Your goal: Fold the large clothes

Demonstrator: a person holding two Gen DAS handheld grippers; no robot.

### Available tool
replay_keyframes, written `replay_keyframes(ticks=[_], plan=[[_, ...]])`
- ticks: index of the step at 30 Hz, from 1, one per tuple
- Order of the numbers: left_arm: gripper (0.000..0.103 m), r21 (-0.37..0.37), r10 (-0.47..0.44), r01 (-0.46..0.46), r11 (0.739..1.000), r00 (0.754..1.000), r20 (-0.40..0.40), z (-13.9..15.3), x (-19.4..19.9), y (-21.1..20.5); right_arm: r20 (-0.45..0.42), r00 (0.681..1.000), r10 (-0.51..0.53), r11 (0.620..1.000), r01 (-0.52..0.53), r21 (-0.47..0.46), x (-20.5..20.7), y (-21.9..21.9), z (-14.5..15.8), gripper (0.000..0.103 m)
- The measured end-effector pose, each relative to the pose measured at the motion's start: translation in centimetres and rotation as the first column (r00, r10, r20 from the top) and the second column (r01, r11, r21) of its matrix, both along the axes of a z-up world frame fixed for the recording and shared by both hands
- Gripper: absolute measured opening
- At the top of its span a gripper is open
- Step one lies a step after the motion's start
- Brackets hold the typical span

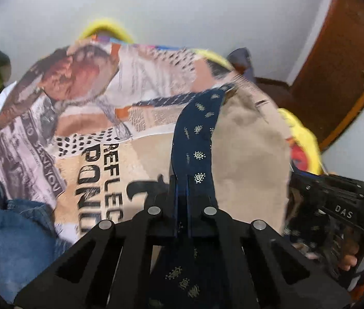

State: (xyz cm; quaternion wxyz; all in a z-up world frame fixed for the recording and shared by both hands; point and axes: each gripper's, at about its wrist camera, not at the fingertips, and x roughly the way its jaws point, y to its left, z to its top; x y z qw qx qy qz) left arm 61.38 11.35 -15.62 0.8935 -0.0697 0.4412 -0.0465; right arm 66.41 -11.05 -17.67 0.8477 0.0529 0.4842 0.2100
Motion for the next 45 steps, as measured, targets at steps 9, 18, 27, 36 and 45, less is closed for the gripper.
replay_keyframes(ticks=[9, 18, 27, 36, 45], plan=[[0.004, 0.001, -0.093, 0.093, 0.996, 0.994, 0.062, 6.2, -13.3, 0.5, 0.161, 0.980, 0.114, 0.993, -0.115, -0.004, -12.3, -2.3, 8.2, 0.008], [0.003, 0.063, -0.096, 0.100, 0.993, 0.993, -0.068, -0.9, -23.1, -1.0, 0.190, 0.976, 0.109, 0.978, -0.071, -0.194, -23.5, -5.8, 4.3, 0.008], [0.000, 0.166, 0.039, -0.007, 0.986, 0.981, -0.188, -8.8, -24.0, 1.2, 0.109, 0.994, 0.007, 0.921, 0.036, -0.388, -24.6, -10.0, -1.4, 0.018], [0.001, 0.109, 0.024, -0.005, 0.994, 0.984, -0.177, -7.8, -25.1, 2.1, 0.196, 0.980, -0.020, 0.911, 0.099, -0.401, -26.4, -12.2, 0.8, 0.098], [0.060, 0.137, -0.023, 0.026, 0.990, 0.999, -0.027, -0.9, -26.5, 0.2, 0.264, 0.962, 0.068, 0.959, 0.010, -0.284, -26.6, -9.3, 6.0, 0.098]])
